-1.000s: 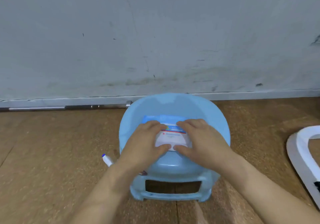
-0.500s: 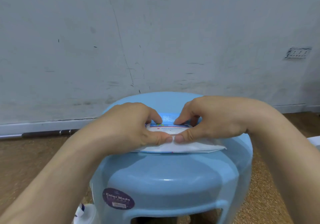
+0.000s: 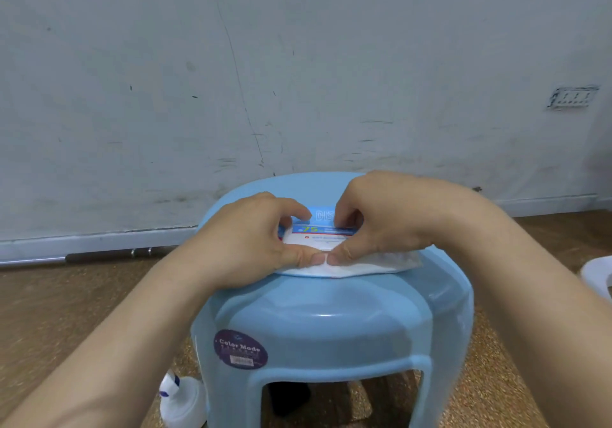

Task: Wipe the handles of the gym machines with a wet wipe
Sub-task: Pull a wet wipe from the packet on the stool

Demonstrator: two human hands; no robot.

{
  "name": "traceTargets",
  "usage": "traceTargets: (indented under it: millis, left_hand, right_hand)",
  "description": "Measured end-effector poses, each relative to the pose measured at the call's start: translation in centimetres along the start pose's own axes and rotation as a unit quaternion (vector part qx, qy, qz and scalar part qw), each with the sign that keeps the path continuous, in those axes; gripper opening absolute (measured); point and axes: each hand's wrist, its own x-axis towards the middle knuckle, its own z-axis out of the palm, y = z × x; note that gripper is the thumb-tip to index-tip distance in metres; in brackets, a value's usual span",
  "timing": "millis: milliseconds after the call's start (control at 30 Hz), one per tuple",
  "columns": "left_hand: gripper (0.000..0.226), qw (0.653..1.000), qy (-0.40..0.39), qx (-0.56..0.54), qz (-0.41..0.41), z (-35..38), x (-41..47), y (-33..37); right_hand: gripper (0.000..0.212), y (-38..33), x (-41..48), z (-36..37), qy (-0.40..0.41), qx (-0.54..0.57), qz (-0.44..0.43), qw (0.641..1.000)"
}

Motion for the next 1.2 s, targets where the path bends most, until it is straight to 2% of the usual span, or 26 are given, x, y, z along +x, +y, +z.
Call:
traceTargets:
  millis: [67,133,200,267,333,400,433,500,533,633,700,800,933,1000,1100,1200]
  left_hand:
    - [0.048,0.999,0.0,-0.034,-0.014,-0.1,-0.2,0.1]
    - [0.047,1.0,0.001,-0.012,-0.01,-0.1,0.1,0.6]
    - [0.058,0.999,0.009,0.03,-0.002,0.1,0.4,1.1]
    - [0.082,1.0,0.002,-0.004,-0.008,0.1,0.3,1.0]
    - [0.101,0.994,-0.005,-0.103,-0.023,-0.3,0.0,0.4]
    - [0.093,0.991,0.006,-0.129,-0.038,-0.5,-0.4,0.3]
    - [0.083,0.995,0.019,-0.089,-0.041,-0.3,-0.4,0.5]
    - [0.065,0.997,0.06,0.027,-0.035,0.6,-0.1,1.3]
    - [0.055,0.994,0.089,0.057,-0.026,1.1,0.0,1.7]
    - [0.031,0.988,0.144,0.051,-0.02,1.3,0.4,1.8]
    - [0.033,0.989,0.141,-0.008,-0.04,0.5,0.5,1.2]
    - [0.029,0.974,0.134,-0.179,-0.04,-0.3,0.3,0.7]
    - [0.025,0.97,0.143,-0.195,0.012,-0.4,0.4,0.3]
    - [0.023,0.972,0.138,-0.187,0.023,-0.4,0.5,0.1]
    - [0.023,0.97,0.135,-0.2,0.023,-0.4,0.5,-0.3]
    - [0.027,0.982,0.121,-0.143,0.025,-0.4,0.5,-0.6]
  right_hand:
    - [0.042,0.4,0.2,0.4,0.036,0.034,-0.016,0.999]
    - [0.044,0.9,0.8,1.0,0.097,0.093,-0.016,0.991]
    - [0.049,1.8,1.6,1.6,0.123,0.19,0.004,0.974]
    - [0.04,2.6,2.6,2.4,0.167,0.283,0.032,0.944]
    - [0.04,2.8,3.5,3.4,0.259,0.264,0.08,0.926]
    - [0.05,2.4,4.0,4.0,0.312,0.183,0.11,0.926]
    - [0.051,2.1,4.0,4.0,0.323,0.148,0.104,0.929]
    - [0.04,2.1,3.9,3.8,0.32,0.124,0.063,0.937]
    - [0.03,2.3,3.8,3.5,0.3,0.148,0.035,0.942]
    - [0.01,2.5,2.9,2.6,0.148,0.276,-0.04,0.949]
    - [0.009,2.5,2.2,2.2,0.083,0.307,-0.079,0.945]
    - [0.014,1.9,2.0,2.1,0.09,0.229,-0.106,0.963]
    - [0.015,0.3,1.9,1.8,0.126,0.087,-0.118,0.981]
    - [0.018,-0.3,2.0,2.0,0.15,0.051,-0.135,0.978]
    - [0.019,-0.5,2.0,2.3,0.162,0.069,-0.138,0.975]
    - [0.011,0.3,2.2,2.3,0.146,0.163,-0.128,0.967]
